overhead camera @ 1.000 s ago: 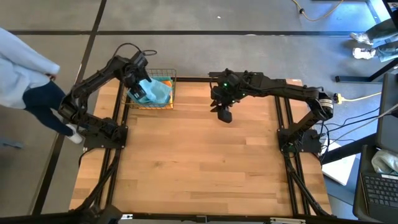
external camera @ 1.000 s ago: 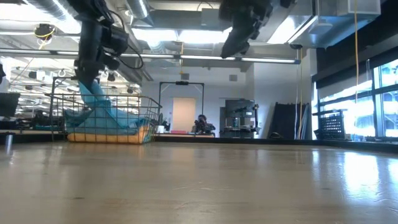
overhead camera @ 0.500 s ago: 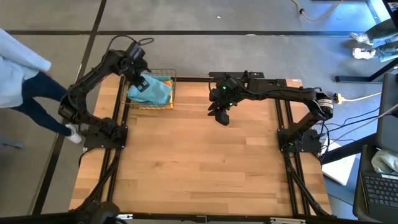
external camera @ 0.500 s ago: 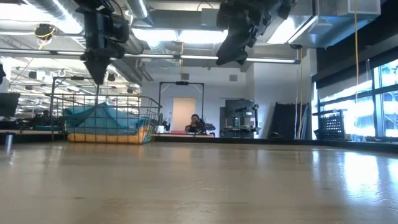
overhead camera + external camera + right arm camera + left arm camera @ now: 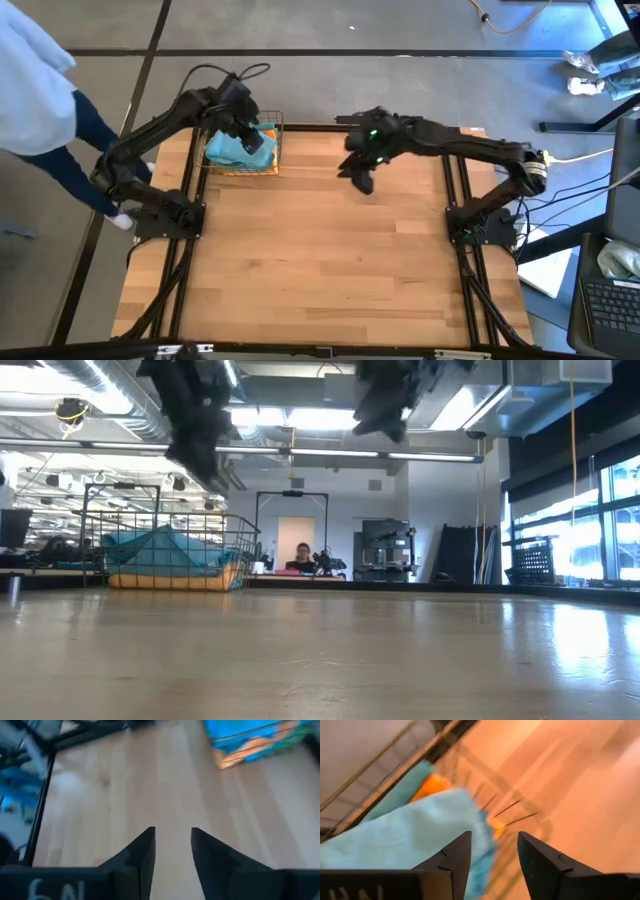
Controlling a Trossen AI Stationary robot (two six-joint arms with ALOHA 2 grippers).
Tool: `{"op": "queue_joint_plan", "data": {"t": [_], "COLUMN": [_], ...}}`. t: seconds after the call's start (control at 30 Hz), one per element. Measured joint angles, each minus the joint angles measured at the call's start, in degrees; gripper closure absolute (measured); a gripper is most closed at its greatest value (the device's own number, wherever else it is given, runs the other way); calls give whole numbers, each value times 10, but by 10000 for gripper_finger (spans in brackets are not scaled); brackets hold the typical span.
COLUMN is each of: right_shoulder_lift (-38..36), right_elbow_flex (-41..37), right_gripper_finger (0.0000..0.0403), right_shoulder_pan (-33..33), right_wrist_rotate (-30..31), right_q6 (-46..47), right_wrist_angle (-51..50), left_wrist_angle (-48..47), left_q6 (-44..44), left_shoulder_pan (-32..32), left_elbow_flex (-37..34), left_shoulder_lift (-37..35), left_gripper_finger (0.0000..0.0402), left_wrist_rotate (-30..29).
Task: Fold microfiber towels
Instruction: Return to Home Position
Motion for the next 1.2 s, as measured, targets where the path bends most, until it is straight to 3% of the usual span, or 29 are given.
{"op": "queue_joint_plan", "data": {"t": [0.13, 0.4, 0.57, 0.73, 0.93, 1.2], "right_shoulder_lift": [-77, -288, -400, -490, -600, -717], "right_elbow_flex": [-58, -307, -427, -490, -538, -615], "right_gripper_finger": [311, 395, 378, 360, 370, 397], "right_shoulder_pan": [-21, -28, -28, -30, -30, -30], "right_wrist_rotate": [15, 14, 28, 31, 90, 113], "right_q6": [35, 212, 328, 364, 392, 440], "right_wrist_angle": [8, 171, 226, 233, 235, 240], "left_wrist_angle": [68, 259, 324, 348, 389, 504], "left_q6": [-94, -230, -312, -384, -435, -452], "left_shoulder_pan": [-71, -216, -270, -315, -375, -413], "left_elbow_flex": [-4, -120, -214, -288, -375, -484], "left_shoulder_lift": [-74, -238, -329, -418, -499, -565], "left_gripper_finger": [265, 344, 396, 398, 400, 401], "left_wrist_rotate": [0, -10, -30, -100, -167, -187]}}
